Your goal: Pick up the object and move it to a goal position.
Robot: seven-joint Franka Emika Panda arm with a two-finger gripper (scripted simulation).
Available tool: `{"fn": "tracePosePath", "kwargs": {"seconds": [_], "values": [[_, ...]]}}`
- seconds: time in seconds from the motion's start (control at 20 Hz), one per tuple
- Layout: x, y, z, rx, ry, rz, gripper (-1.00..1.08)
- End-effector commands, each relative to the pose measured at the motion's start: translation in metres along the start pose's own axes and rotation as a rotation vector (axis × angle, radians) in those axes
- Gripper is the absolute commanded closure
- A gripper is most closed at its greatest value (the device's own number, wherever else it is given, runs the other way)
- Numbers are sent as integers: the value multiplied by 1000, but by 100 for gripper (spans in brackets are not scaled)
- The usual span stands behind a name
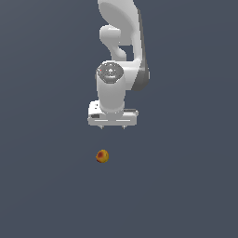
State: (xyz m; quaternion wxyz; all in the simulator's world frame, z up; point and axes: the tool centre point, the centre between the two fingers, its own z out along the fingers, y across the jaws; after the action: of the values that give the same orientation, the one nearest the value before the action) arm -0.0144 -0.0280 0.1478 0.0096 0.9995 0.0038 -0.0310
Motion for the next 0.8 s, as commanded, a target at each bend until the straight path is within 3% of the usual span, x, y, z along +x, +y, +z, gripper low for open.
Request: {"fn": "tracePosePath", "kwargs": {"seconds": [0.0,0.45,0.75], "values": [[0,0,0,0,0,0,-92],[13,-22,-25,-11,45,-64,-92],[14,-21,-24,-9,44,-52,-92]]}}
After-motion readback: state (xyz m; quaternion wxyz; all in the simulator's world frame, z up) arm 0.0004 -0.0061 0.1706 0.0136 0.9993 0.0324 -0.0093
